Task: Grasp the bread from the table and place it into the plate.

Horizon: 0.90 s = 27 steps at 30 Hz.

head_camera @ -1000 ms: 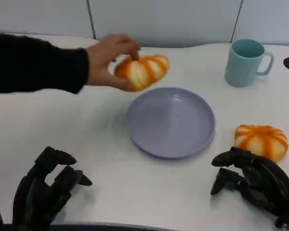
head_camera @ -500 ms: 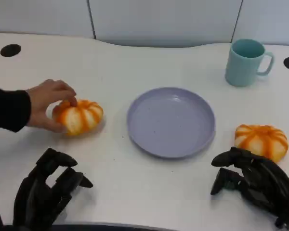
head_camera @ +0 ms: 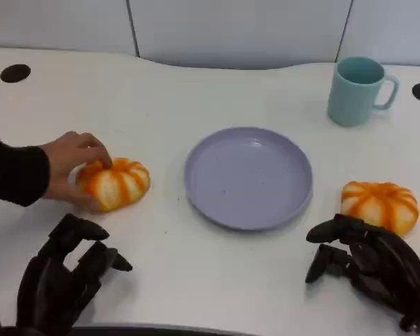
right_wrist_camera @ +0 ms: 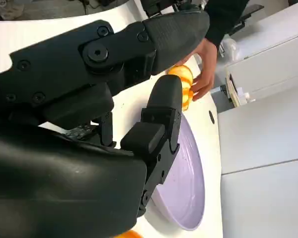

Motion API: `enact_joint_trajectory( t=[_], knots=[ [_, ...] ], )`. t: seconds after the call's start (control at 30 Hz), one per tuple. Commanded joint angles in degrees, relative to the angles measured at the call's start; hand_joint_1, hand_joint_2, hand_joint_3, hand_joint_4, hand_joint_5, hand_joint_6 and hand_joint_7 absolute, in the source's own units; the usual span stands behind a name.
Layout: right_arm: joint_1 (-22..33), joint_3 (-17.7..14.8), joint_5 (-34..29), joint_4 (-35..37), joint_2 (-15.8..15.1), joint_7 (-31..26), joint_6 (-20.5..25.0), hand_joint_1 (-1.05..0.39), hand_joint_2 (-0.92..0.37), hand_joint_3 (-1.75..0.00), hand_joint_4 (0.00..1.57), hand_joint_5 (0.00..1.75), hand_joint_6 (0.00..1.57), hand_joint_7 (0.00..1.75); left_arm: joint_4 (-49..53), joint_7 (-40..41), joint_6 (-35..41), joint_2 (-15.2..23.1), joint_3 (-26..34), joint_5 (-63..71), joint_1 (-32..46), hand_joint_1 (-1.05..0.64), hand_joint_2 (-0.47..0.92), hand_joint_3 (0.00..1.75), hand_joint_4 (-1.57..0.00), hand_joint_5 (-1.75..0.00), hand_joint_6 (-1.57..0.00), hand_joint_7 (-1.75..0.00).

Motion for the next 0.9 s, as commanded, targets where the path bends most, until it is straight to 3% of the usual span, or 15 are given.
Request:
enact_joint_trajectory(
  t=[0.03,0.9],
  knots=[
    [1.4,0.0,-0.6,2.0,-0.7,-0.1,0.8,-0.53,-0.92,-0.09,0.70,1.33,0.80,0.80,0.1,-0.2,-1.1,0.3,0.1,0.0,0.0,-0.62,0.90,0.00,-0.42,-1.75,-0.26,-1.74],
    [1.8,0.0,-0.3,0.8,-0.6,0.2,1.2,-0.52,-0.92,-0.11,0.63,1.38,0.75,0.84,0.2,-0.5,-0.5,0.4,0.3,-0.5,-0.1,-0.61,0.89,0.00,-0.43,-1.75,-0.24,-1.74]
  ],
)
